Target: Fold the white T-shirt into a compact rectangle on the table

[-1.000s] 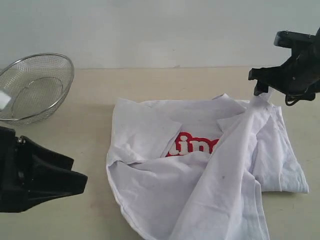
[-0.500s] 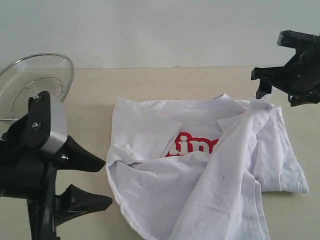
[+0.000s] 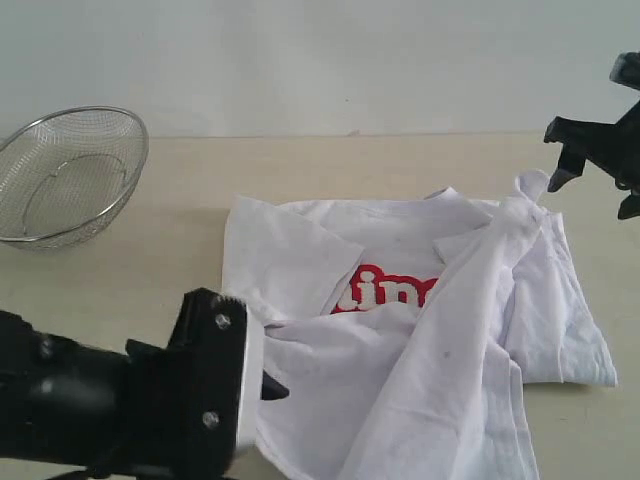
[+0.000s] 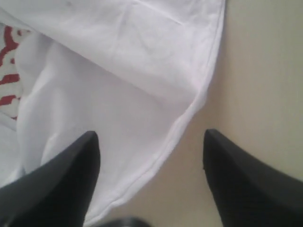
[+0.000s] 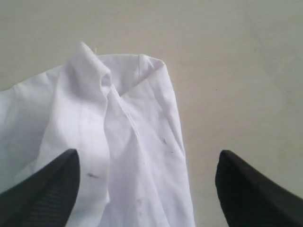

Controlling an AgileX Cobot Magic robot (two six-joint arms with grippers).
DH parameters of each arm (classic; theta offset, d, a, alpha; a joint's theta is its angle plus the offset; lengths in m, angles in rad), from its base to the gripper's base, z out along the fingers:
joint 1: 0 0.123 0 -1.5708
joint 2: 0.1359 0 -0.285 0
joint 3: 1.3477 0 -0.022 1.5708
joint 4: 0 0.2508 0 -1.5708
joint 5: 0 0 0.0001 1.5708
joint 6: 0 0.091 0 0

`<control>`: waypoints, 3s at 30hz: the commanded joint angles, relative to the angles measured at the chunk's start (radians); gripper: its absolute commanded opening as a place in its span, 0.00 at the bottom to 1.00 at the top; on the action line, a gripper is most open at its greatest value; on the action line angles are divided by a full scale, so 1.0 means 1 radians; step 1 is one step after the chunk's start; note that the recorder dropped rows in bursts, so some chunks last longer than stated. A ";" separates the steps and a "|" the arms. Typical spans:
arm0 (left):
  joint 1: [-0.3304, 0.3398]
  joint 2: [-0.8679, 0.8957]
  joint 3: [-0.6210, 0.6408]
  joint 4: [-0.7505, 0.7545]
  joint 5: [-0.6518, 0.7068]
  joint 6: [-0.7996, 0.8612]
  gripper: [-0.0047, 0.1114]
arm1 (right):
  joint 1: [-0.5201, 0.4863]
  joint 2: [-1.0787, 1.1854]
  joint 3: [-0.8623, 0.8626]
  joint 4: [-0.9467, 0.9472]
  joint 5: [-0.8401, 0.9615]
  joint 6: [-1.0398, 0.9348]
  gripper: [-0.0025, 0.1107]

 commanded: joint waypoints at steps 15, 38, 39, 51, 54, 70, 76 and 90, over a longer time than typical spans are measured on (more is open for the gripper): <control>-0.373 0.479 -0.389 0.002 -0.088 0.012 0.55 | -0.006 -0.013 -0.006 0.025 0.036 -0.034 0.65; -0.405 0.665 -0.587 -0.115 -0.058 0.012 0.55 | -0.006 -0.013 -0.006 0.028 0.036 -0.036 0.65; -0.405 0.676 -0.592 -0.115 -0.060 0.012 0.55 | -0.006 -0.013 -0.006 0.028 0.036 -0.036 0.65; -0.405 0.694 -0.592 -0.129 -0.169 -0.071 0.55 | -0.006 -0.013 -0.006 0.028 0.034 -0.041 0.65; -0.405 0.694 -0.592 -0.129 -0.169 -0.078 0.55 | -0.006 -0.013 -0.006 0.028 0.028 -0.040 0.65; -0.465 0.694 -0.592 -0.129 -0.138 -0.208 0.38 | -0.006 -0.013 -0.006 0.028 0.020 -0.040 0.65; -0.465 0.718 -0.592 -0.129 -0.203 -0.245 0.37 | -0.006 -0.013 -0.006 0.033 0.029 -0.040 0.65; -0.465 0.718 -0.592 -0.129 -0.223 -0.245 0.29 | -0.006 -0.013 -0.006 0.083 0.027 -0.086 0.65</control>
